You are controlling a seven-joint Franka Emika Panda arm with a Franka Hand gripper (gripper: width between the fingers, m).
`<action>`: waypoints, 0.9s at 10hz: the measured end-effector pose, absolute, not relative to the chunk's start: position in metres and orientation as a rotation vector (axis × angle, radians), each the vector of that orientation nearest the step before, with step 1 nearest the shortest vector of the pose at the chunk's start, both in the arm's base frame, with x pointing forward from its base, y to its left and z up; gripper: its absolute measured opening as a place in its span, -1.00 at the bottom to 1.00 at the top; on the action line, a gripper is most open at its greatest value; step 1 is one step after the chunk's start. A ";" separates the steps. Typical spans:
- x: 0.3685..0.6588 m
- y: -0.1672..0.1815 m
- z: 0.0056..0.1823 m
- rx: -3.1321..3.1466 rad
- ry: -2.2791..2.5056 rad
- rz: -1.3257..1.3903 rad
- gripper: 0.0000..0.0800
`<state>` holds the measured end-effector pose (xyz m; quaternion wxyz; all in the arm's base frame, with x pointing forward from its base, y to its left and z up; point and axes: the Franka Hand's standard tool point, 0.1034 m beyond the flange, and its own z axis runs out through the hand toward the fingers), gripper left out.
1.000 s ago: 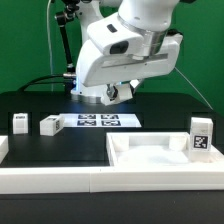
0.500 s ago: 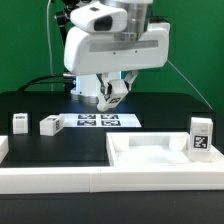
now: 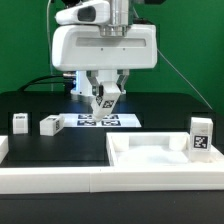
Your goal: Assemble square table
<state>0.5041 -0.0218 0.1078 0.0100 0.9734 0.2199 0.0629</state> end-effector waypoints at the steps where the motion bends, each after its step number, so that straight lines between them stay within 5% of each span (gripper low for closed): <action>1: 0.510 -0.021 0.113 3.042 0.679 0.212 -0.27; 4: 0.521 -0.040 0.121 2.977 0.676 0.384 -0.27; 9: 0.534 -0.019 0.119 3.065 0.572 0.311 -0.27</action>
Offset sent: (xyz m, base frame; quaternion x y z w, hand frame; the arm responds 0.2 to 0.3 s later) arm 0.0000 0.0000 0.0000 0.0000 0.1296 0.0000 0.9916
